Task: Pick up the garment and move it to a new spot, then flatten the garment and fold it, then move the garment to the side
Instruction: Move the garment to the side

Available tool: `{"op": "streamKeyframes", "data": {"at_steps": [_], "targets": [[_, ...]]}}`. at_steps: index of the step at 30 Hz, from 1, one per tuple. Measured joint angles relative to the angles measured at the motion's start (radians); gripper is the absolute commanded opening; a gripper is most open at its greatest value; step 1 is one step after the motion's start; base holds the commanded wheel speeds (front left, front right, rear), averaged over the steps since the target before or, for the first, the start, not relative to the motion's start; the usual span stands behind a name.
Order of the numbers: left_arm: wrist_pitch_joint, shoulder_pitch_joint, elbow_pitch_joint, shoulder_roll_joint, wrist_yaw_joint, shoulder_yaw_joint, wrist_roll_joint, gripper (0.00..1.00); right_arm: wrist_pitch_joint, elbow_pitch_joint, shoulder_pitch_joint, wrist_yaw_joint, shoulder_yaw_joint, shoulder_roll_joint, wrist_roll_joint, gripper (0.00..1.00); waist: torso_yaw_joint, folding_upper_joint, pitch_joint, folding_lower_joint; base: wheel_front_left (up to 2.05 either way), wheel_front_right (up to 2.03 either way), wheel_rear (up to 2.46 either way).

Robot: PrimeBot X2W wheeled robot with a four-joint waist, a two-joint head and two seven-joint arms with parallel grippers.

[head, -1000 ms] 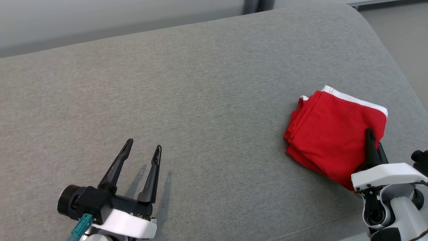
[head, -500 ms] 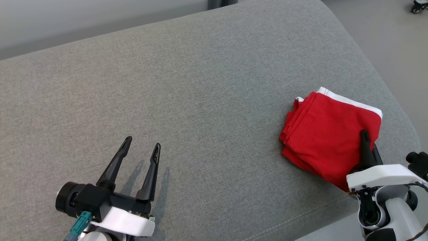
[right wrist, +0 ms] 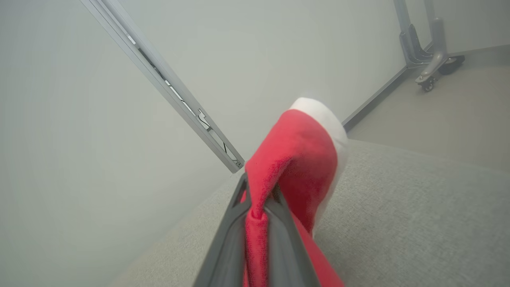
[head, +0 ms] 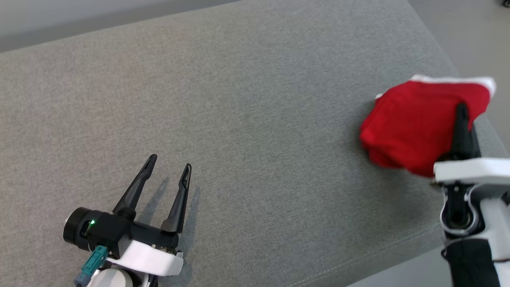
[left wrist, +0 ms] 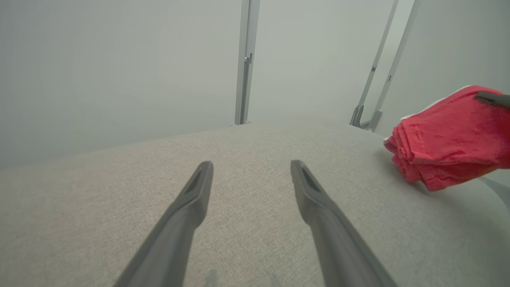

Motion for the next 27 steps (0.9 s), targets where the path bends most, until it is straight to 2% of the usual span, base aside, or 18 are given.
{"op": "streamKeyframes", "data": {"at_steps": [7,12,19,27], "targets": [[0.0,-0.043,-0.016,0.028,0.0,-0.012,0.0,1.0,-0.002,-0.011,-0.172,0.0,-0.053,-0.001,-0.015,0.0,0.036,0.0,0.062,0.0,0.0,0.0,0.0],[0.0,-0.079,-0.032,0.036,0.0,-0.024,0.0,1.0,-0.004,0.064,-0.332,0.0,-0.137,-0.007,-0.062,0.0,0.066,0.0,0.121,0.0,0.0,0.0,0.0],[0.0,-0.162,-0.114,0.068,0.0,-0.055,0.0,1.0,-0.007,0.178,-0.55,0.0,-0.229,-0.077,-0.128,0.0,0.13,0.0,0.217,0.0,0.0,0.0,0.0],[-0.001,-0.221,-0.205,0.091,0.0,-0.114,0.013,1.0,-0.007,0.275,-0.747,0.0,-0.363,-0.148,-0.206,0.0,0.237,0.0,0.308,0.0,0.0,0.0,0.0]]}}
